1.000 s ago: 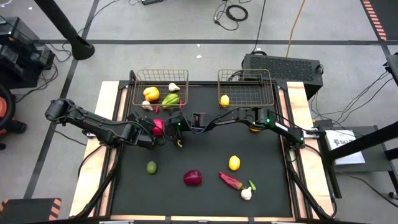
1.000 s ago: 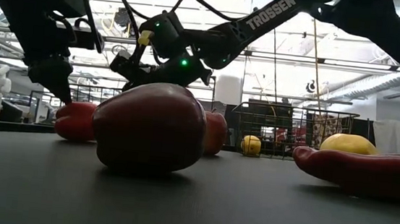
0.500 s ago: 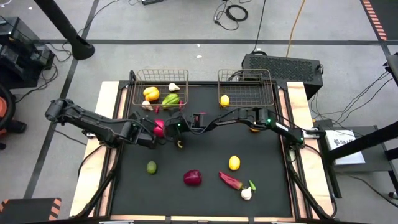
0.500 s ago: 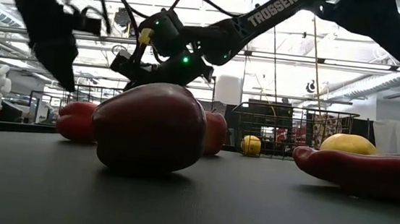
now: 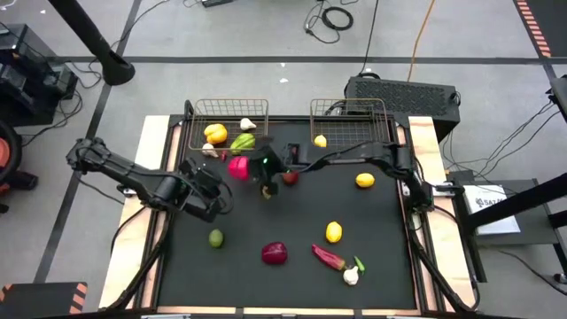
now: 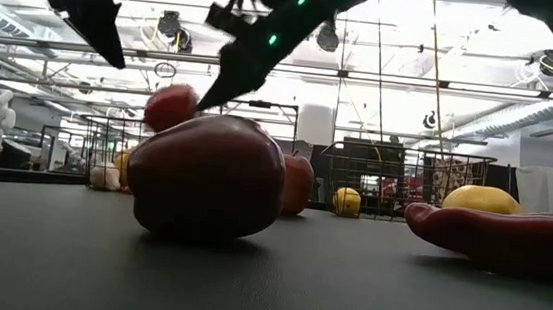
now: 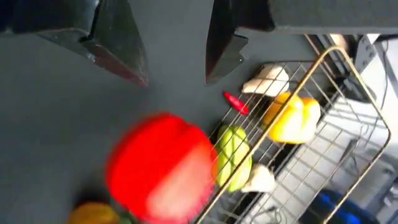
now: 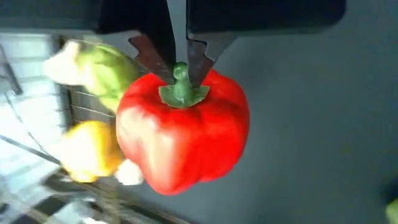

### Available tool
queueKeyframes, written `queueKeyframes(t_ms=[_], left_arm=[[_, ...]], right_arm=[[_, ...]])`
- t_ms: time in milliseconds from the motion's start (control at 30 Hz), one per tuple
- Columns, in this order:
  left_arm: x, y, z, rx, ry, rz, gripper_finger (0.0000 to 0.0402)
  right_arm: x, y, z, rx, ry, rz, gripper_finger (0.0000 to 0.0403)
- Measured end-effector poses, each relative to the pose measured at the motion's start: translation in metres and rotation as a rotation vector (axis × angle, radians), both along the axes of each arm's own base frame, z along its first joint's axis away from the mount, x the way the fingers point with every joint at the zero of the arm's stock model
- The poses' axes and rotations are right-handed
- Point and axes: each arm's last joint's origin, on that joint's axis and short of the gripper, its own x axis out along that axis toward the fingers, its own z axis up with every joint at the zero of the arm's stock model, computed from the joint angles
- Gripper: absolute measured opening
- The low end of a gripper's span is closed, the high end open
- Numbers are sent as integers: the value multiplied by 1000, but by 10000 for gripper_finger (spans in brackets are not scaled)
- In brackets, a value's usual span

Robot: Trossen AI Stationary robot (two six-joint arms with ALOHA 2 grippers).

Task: Sort produce into baskets
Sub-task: Put the red bell pepper into the left wire basket

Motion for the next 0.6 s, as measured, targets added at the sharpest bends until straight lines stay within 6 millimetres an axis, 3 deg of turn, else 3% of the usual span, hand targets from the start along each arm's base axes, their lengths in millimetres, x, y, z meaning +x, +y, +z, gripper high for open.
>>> queueKeyframes(t_ms=[200, 300, 433, 600], left_arm=[[-3, -11, 5, 0, -16, -57, 166], [-4, -13, 5, 4, -14, -69, 166], [-4, -13, 5, 8, -9, -76, 166], [-5, -12, 6, 31, -3, -78, 166]], right_arm=[[-27, -24, 58, -42, -120, -41, 8], [-39, -46, 81, -115, -185, -46, 8], [-49, -92, 88, -147, -253, -114, 9], [-51, -135, 69, -66, -287, -169, 10]])
